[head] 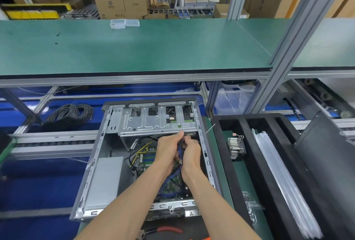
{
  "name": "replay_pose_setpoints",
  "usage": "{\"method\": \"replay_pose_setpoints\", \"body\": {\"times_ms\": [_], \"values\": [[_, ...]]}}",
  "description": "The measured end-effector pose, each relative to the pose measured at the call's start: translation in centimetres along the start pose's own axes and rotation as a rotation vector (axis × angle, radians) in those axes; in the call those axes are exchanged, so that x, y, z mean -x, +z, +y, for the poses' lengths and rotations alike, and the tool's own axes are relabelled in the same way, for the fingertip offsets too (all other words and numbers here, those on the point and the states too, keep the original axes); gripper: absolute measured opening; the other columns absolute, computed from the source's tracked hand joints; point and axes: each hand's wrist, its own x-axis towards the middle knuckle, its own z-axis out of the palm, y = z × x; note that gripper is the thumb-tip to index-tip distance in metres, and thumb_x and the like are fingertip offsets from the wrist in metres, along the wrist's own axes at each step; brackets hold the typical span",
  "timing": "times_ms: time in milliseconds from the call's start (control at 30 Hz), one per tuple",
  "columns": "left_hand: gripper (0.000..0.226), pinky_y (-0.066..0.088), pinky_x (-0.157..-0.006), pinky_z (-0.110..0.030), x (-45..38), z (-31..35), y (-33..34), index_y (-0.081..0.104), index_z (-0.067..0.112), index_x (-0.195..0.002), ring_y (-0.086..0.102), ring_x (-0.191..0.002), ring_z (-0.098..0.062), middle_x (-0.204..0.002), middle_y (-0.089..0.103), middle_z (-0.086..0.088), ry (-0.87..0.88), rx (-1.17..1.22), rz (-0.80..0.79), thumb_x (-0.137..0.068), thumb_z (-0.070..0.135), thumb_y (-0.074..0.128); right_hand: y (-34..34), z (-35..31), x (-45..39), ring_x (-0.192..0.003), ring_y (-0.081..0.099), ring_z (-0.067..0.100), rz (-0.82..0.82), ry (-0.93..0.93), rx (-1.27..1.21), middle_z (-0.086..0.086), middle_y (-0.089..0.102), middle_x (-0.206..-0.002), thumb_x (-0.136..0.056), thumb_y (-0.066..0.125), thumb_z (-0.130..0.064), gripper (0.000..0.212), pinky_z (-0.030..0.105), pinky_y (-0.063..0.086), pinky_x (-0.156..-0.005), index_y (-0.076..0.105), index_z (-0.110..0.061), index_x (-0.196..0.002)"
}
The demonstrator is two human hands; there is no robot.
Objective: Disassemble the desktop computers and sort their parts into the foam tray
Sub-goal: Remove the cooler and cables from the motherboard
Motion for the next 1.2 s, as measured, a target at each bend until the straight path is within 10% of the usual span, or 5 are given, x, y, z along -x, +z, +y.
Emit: {"method": "replay_pose_setpoints", "body": {"times_ms": [267,700,900,1033,1200], "values": [[0.036,0.044,-0.051,-0.03,1.0,4.2,-2.1,0.058,0.011,-0.097,0.047,-0.048,-0.013,-0.052,0.052,0.003,0.059,0.205,0.024,-0.108,0.04,0.041,0.0,-0.7,1.7,-0.069,0.057,0.024,-0.473,0.022,-0.131,0.014,0.06,-0.087,-0.055,0.053,0.009,0.049,0.035,0.041,-0.06,0.05,-0.002,-0.102],[0.043,0.029,-0.038,-0.018,1.3,11.3,-6.0,0.057,0.012,-0.087,0.029,-0.038,-0.006,-0.049,0.035,0.008,0.164,0.675,0.027,-0.108,0.042,0.035,0.6,-1.7,4.6,-0.053,0.038,0.016,-0.725,-0.22,0.612,0.002,0.045,-0.059,-0.107,0.044,-0.034,0.041,0.028,0.031,-0.056,0.059,-0.008,-0.079],[0.064,0.053,-0.086,-0.036,2.5,8.2,-7.2,0.058,0.014,-0.124,0.07,-0.095,-0.023,-0.115,0.073,-0.009,0.257,0.203,-0.328,-0.091,0.065,0.041,2.1,-3.8,5.1,-0.057,0.024,0.013,-0.648,-0.072,0.186,0.001,0.032,-0.066,-0.109,0.039,-0.027,0.037,0.026,0.023,-0.057,0.054,-0.009,-0.08],[0.043,0.051,-0.078,-0.025,3.2,4.7,-6.6,0.058,0.012,-0.119,0.062,-0.082,-0.015,-0.097,0.067,-0.006,0.205,-0.13,-0.511,-0.077,0.002,0.064,2.9,-6.0,5.7,-0.054,0.035,0.011,-0.633,0.019,-0.069,0.001,0.046,-0.065,-0.108,0.043,-0.024,0.032,0.022,0.03,-0.051,0.055,-0.007,-0.084],[0.019,0.047,-0.073,-0.02,4.2,3.9,-7.3,0.07,0.02,-0.063,0.06,-0.064,-0.012,-0.061,0.066,-0.003,0.276,-0.536,-0.562,-0.081,0.023,0.077,2.6,-8.0,5.6,-0.06,0.041,0.016,-0.566,-0.026,-0.185,0.005,0.05,-0.074,-0.109,0.04,-0.019,0.031,0.028,0.035,-0.06,0.051,-0.007,-0.082]]}}
